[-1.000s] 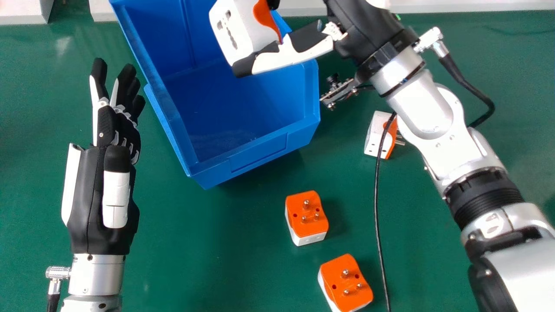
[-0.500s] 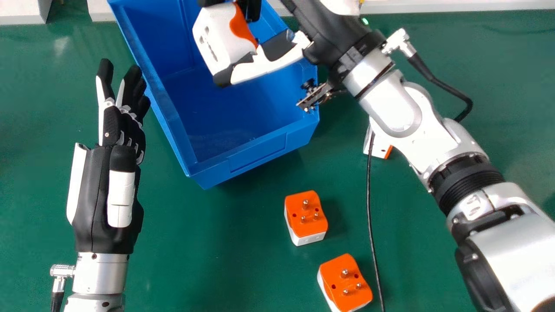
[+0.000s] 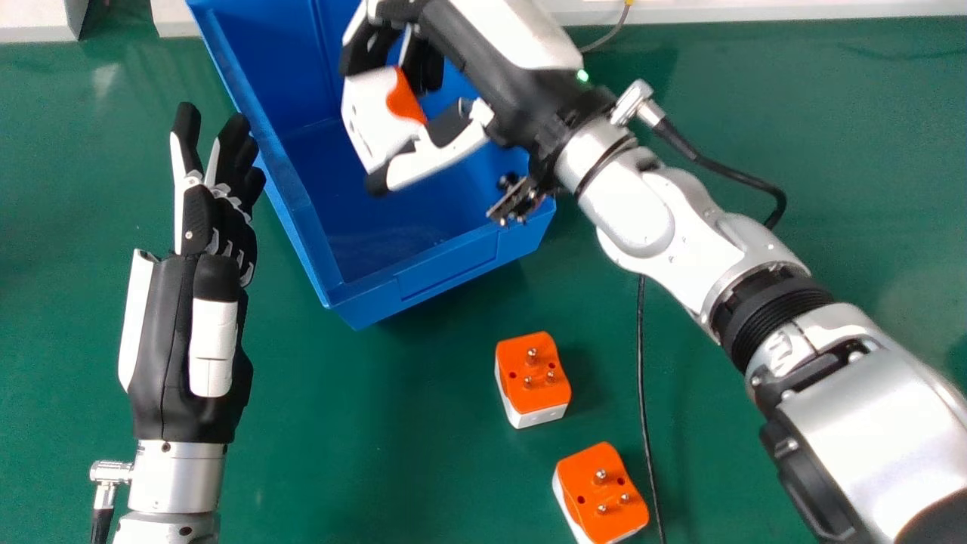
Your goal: Pick all objects and put in blue box
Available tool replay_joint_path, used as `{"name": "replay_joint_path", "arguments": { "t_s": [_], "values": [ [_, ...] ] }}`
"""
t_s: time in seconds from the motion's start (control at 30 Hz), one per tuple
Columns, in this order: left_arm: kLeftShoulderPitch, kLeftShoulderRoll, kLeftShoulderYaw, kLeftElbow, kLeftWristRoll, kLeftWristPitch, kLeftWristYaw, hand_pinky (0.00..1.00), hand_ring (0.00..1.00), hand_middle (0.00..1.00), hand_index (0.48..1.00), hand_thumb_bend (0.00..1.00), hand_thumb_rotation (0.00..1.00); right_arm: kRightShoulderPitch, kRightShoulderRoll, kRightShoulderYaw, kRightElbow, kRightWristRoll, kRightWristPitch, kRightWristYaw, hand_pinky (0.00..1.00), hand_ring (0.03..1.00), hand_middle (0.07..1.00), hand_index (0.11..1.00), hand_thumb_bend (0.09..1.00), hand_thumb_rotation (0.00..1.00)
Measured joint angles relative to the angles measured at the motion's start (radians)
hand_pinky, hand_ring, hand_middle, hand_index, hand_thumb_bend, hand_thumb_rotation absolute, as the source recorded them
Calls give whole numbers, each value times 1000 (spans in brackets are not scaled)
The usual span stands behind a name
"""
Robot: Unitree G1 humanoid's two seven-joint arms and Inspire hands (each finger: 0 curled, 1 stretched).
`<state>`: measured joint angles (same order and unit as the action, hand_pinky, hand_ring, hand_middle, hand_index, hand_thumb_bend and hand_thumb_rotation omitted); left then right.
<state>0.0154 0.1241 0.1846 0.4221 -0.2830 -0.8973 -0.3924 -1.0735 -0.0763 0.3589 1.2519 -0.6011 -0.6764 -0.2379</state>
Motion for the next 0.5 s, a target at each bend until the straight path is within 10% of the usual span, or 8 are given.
{"name": "replay_joint_path", "arguments": {
  "t_s": [0.3,0.5],
  "values": [
    [0,-2,-1,-1,2,0,9,995,993,995,982,882,957,-6,-4,-7,2,14,-14,4,402,440,522,515,518,26],
    [0,-15,-2,-5,-2,0,16,972,968,977,978,877,956,-6,-4,-12,2,30,-21,26,446,569,633,631,829,86]
  ]
}}
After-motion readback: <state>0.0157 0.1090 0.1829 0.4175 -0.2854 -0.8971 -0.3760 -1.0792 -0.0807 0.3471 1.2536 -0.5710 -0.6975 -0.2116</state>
